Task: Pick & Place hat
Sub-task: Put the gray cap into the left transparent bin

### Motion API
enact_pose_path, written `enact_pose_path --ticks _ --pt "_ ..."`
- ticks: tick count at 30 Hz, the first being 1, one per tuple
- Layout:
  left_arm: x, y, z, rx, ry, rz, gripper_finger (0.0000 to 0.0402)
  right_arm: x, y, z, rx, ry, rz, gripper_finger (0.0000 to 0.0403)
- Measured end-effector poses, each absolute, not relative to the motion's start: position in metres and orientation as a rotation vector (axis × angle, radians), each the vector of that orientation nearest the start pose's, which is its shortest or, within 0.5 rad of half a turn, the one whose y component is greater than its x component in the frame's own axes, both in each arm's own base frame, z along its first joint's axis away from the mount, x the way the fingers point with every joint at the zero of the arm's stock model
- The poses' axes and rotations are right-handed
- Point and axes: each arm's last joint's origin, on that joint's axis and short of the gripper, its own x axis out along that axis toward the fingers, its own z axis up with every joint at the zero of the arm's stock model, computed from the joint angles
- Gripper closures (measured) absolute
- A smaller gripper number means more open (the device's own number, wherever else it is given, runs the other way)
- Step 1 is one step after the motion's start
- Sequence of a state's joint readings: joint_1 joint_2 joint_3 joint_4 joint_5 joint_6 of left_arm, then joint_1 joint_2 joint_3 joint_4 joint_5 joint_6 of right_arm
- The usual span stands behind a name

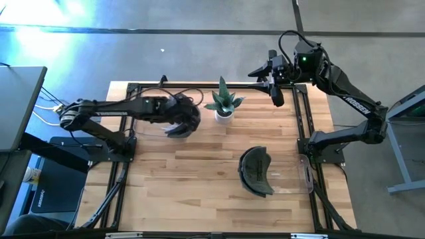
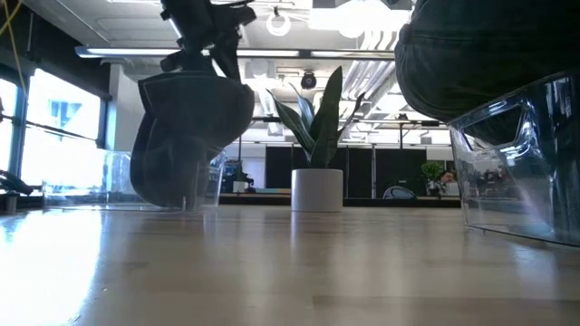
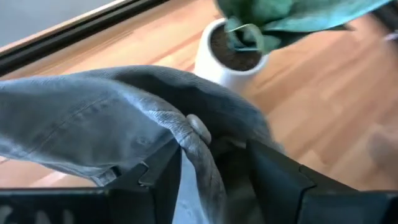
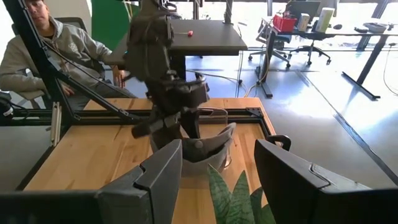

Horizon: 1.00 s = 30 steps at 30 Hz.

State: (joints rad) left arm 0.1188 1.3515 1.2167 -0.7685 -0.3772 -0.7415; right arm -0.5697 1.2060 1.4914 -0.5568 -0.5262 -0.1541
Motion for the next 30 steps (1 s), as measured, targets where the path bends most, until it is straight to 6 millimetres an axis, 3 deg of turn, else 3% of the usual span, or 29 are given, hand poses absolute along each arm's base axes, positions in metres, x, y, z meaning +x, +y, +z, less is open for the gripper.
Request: enact_pose_path --ticks 6,10,13,18,23,30 --pt "0.238 0.047 0.337 -0.618 0.665 0.670 0.0223 0.204 -0.114 0.452 -0.001 0.234 -0.026 0.0206" --pt "0.211 0.057 0.337 -0.663 0.733 0.839 0.0250 0.204 -0.114 0.452 0.027 0.234 -0.029 0.0206" --pt "0.201 0.065 0.335 -0.668 0.774 0.902 0.0286 0.204 -0.113 0.452 0.031 0.234 -0.029 0.0206" --pt "0.204 0.075 0.335 -0.669 0.759 0.891 0.0348 0.204 -0.113 0.452 0.039 0.234 -0.030 0.0206" --pt "0.218 0.075 0.342 -0.687 0.678 0.703 0.0392 0.204 -0.113 0.452 0.061 0.235 -0.033 0.0206" --pt "0.233 0.075 0.349 -0.657 0.607 0.491 0.0395 0.205 -0.114 0.451 0.061 0.236 -0.033 0.0206"
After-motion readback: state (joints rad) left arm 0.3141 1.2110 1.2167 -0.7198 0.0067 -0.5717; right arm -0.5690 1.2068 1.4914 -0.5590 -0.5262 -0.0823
